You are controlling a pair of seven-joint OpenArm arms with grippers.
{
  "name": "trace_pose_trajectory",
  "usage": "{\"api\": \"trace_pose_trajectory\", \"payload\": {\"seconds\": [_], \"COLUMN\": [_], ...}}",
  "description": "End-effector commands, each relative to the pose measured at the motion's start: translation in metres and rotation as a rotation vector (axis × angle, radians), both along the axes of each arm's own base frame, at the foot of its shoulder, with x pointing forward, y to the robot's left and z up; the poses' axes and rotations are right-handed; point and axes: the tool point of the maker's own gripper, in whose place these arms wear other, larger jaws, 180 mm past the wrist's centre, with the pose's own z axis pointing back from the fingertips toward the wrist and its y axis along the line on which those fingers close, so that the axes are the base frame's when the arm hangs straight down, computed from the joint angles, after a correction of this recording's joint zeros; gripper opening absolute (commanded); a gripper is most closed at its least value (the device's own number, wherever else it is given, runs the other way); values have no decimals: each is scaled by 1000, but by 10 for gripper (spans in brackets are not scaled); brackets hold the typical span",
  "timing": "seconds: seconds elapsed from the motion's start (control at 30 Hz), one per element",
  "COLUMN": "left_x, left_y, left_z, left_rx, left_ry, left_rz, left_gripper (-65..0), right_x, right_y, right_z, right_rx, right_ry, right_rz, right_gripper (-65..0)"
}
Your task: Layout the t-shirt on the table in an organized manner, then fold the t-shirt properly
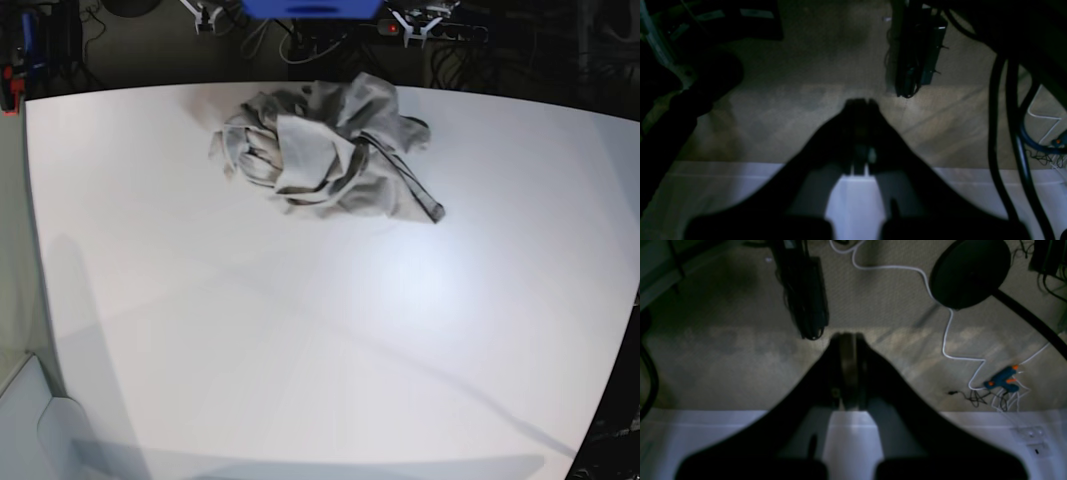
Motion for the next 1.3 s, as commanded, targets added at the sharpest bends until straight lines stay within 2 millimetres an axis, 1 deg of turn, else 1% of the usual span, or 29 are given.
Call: {"api": "trace_pose_trajectory", "payload": {"seconds": [0.0,0.3,0.4,0.53,0.6,0.7,1.2,1.27], "left_x": [-4,1,2,2,14,21,21,23], "left_y": [2,2,0,-2,-3,-2,-1,0], "left_z": [0,0,0,0,1,1,1,2], "left_rx": [9,9,6,3,0,1,3,4], "left_ry": [9,1,-1,-2,-31,-51,-50,-56], "left_rz": [-1,1,1,0,0,-2,-6,-6], "left_gripper": [-649,-648,-648,-648,-648,-648,-648,-649], "right_x": [-3,-2,-1,-1,-1,-1,-1,1], "right_y": [-4,-5,-13,-14,-14,-14,-14,-14], "right_z": [0,0,1,1,1,1,1,1], "right_rx": [-13,-14,-27,-28,-28,-28,-28,-28], "right_ry": [6,1,-2,-2,-2,-2,-2,-11], "right_rz": [-2,0,1,1,1,1,1,2], "right_gripper": [-649,-648,-648,-648,-648,-648,-650,-650]}}
